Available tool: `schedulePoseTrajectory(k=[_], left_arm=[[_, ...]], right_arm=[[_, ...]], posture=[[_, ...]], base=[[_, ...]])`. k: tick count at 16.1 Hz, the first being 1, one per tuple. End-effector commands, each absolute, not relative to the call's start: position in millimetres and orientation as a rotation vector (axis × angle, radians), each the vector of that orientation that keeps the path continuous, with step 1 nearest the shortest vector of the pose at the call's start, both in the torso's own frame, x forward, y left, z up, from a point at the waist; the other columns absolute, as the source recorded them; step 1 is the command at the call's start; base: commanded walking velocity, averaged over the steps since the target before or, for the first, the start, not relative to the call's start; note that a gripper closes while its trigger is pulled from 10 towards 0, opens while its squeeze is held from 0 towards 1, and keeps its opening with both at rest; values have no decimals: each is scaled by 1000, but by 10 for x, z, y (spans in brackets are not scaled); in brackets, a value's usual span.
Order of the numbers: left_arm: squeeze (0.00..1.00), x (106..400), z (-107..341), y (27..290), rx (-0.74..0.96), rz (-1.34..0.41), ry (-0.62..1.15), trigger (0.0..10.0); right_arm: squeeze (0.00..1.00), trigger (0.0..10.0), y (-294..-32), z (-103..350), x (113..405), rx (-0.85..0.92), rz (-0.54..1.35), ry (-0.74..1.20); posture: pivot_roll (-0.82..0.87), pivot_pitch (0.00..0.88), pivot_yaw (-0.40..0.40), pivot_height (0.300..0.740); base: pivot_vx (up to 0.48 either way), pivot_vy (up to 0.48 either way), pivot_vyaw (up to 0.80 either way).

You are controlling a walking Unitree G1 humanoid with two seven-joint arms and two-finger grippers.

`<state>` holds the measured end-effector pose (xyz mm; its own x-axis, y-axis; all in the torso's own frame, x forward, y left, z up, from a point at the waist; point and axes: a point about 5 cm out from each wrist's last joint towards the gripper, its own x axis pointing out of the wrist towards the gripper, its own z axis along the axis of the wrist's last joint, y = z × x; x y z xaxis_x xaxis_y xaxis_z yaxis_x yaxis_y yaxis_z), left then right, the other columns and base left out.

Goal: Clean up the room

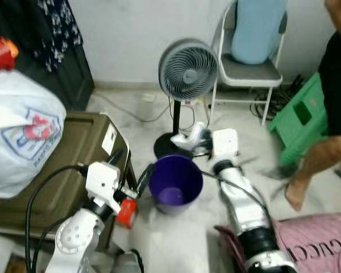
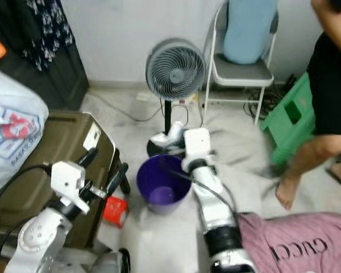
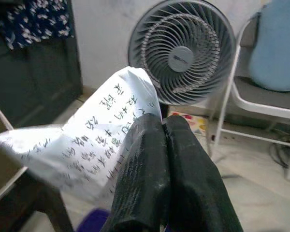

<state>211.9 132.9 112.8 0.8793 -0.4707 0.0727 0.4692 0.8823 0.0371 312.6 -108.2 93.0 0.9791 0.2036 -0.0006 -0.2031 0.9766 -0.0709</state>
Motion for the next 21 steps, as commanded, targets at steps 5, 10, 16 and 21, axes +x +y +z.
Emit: schedulePoseTrajectory(k=[5, 10, 16, 21], left_arm=[[0, 2174, 1160, 1293, 19, -498, -96, 10000], [0, 2187, 1152, 1297, 24, -484, -95, 10000], [0, 2189, 1152, 1301, 20, -500, -96, 10000], [0, 2190, 1140, 1299, 22, -502, -90, 10000]], right_arm=[[0, 10000, -1170, 998, 3169, -86, 185, -21], [0, 10000, -1149, 1010, 3171, -83, 193, -26], [0, 10000, -1155, 1012, 3180, -83, 186, -26], [0, 10000, -1154, 1007, 3182, -82, 184, -25]], posture=[[15, 85, 9, 740], [13, 82, 5, 740], [14, 84, 12, 740], [15, 83, 14, 740]], base=[[299, 0, 0], [169, 0, 0], [285, 0, 0], [401, 0, 0]])
